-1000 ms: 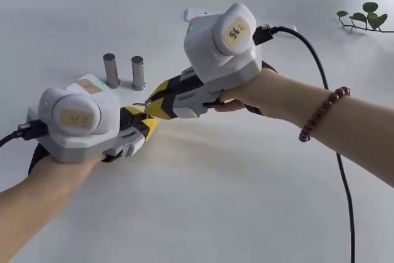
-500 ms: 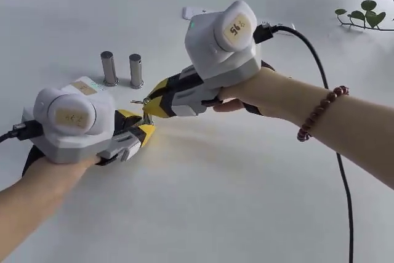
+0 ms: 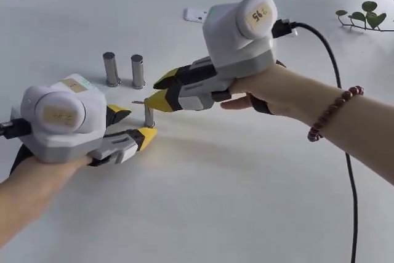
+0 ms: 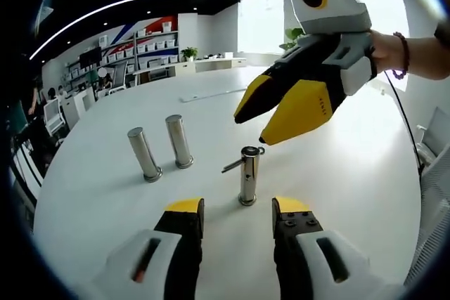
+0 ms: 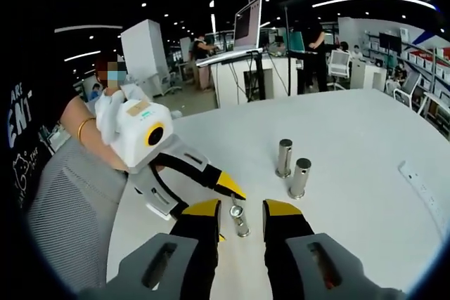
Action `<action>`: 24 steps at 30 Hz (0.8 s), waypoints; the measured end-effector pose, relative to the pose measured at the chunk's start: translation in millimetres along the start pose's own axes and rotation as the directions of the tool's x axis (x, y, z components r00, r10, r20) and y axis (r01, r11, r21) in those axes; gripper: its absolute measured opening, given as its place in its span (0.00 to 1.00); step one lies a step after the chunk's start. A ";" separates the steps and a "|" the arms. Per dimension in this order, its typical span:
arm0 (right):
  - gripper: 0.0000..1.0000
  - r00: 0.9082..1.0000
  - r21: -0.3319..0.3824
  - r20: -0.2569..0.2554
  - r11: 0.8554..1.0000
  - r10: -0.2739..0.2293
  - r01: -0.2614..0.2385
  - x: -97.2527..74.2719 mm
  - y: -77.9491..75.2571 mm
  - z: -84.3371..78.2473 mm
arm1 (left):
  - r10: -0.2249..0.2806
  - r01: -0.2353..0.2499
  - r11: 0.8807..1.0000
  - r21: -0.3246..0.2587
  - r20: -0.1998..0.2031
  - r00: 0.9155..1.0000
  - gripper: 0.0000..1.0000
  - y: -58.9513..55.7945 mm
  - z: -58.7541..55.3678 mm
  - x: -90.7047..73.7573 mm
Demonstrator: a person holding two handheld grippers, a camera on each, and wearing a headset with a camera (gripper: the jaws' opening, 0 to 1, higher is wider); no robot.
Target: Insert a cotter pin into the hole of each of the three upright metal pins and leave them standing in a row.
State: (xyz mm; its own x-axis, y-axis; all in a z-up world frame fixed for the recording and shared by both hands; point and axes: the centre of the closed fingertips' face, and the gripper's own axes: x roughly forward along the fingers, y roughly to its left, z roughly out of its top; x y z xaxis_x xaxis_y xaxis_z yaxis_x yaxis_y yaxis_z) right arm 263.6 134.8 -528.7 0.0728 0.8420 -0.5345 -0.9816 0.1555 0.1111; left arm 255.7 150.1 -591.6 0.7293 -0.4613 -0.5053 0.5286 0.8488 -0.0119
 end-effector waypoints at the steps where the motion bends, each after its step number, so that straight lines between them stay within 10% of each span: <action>1: 0.21 1.000 0.007 0.014 1.000 -0.006 0.006 -1.7 -2.3 3.5 | 0.004 -0.004 1.000 -0.001 -0.002 1.000 0.40 0.8 -0.6 -2.1; 24: 0.22 0.975 0.042 0.088 0.978 -0.205 0.202 36.1 -73.7 24.4 | -0.039 0.046 0.997 -0.054 0.126 0.991 0.70 -4.3 26.3 -38.3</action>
State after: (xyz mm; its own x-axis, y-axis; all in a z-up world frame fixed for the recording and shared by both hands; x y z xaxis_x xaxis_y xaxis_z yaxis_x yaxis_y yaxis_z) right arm 343.0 166.4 -535.7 0.2882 0.8342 -0.4702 -0.9382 0.3441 0.0356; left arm 236.9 157.3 -549.5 0.7571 -0.5227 -0.3919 0.5373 0.8395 -0.0816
